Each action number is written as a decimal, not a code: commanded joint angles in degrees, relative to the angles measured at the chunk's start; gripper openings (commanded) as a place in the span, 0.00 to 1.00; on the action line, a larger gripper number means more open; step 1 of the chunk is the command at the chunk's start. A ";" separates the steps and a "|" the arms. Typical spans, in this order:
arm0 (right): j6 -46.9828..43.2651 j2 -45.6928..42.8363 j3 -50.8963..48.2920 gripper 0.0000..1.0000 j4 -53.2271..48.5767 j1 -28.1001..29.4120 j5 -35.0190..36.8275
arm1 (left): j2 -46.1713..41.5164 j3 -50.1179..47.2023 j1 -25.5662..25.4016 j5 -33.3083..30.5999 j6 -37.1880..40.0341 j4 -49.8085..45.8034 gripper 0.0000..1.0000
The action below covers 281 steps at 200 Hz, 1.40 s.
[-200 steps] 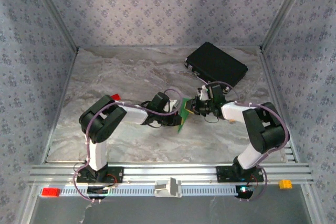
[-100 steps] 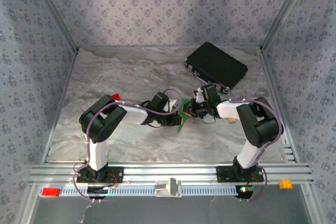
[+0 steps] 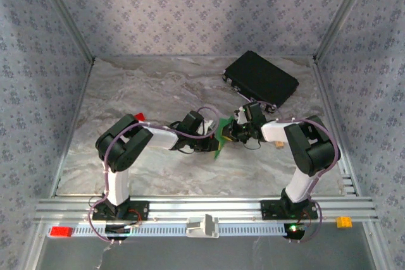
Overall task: Fold a paper plane with a square sheet of paper (pick it up from the middle)
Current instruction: Fold the wing for the fifth time at the center of the table.
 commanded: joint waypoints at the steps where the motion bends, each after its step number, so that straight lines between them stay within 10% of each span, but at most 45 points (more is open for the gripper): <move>1: -1.79 1.77 1.00 0.10 -3.23 -0.44 2.09 | 4.43 -1.68 -0.44 -2.82 0.49 -7.67 0.00; 131: -2.41 3.06 -1.93 0.09 -3.77 -0.19 4.79 | -4.35 -0.33 0.57 0.90 -4.18 -5.02 0.21; 281: -2.33 3.33 -2.30 0.09 -4.85 -0.04 6.71 | 0.64 -2.54 1.03 11.10 -9.48 2.08 0.00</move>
